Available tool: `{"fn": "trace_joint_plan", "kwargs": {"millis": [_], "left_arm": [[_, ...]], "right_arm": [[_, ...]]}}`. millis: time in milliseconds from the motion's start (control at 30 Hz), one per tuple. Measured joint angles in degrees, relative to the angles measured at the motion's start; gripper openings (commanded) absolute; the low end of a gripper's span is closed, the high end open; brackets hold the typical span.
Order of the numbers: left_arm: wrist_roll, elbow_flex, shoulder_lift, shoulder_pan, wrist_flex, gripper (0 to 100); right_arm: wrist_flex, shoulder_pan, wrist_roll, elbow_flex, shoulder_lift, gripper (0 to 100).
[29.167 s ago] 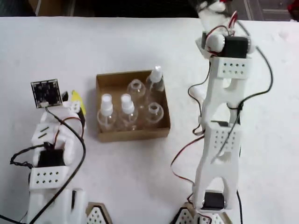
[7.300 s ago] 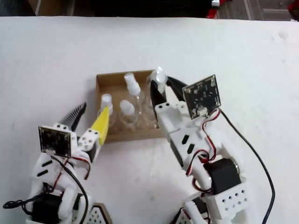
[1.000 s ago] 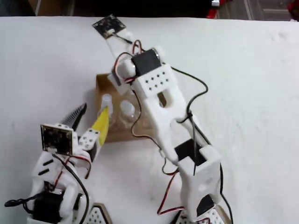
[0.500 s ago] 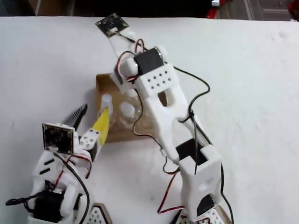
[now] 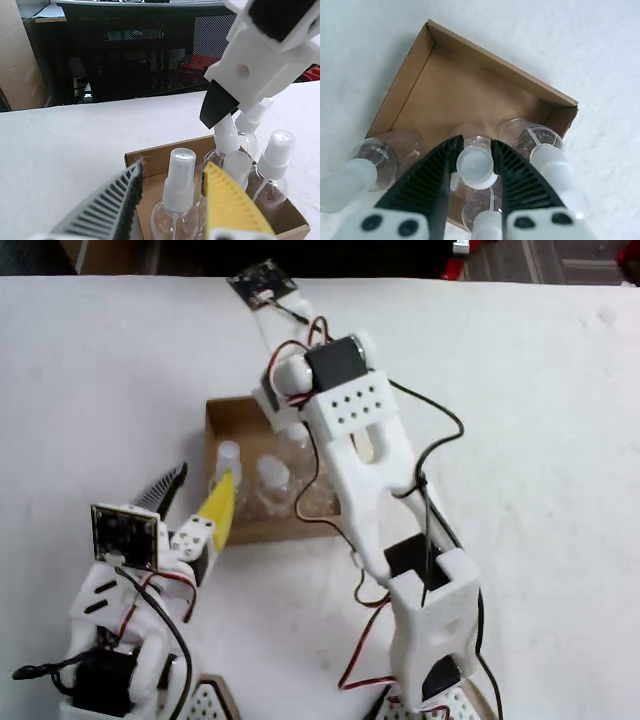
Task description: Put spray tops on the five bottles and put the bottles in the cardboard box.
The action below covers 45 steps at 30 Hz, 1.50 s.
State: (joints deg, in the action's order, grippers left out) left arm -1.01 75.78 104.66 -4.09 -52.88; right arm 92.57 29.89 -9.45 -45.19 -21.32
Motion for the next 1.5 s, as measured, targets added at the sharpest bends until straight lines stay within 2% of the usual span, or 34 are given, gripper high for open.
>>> {"fn": "trace_joint_plan", "kwargs": {"millis": [700, 867, 1033, 1367, 1500], "left_arm": [[0.0, 0.0, 0.0, 0.0, 0.0, 18], [0.0, 0.0, 0.0, 0.0, 0.0, 18], [0.0, 0.0, 0.0, 0.0, 0.0, 18], [0.0, 0.0, 0.0, 0.0, 0.0, 18], [0.0, 0.0, 0.0, 0.0, 0.0, 18]], "right_arm": [[-2.0, 1.1, 0.0, 0.1, 7.0, 1.7], [-5.2, 1.1, 0.0, 4.9, 8.7, 1.7], [-13.3, 1.1, 0.0, 15.8, 14.6, 1.6], [-42.9, 1.1, 0.1, 57.3, 40.5, 1.5], [-48.4, 1.1, 0.1, 66.3, 44.3, 1.5]]}}
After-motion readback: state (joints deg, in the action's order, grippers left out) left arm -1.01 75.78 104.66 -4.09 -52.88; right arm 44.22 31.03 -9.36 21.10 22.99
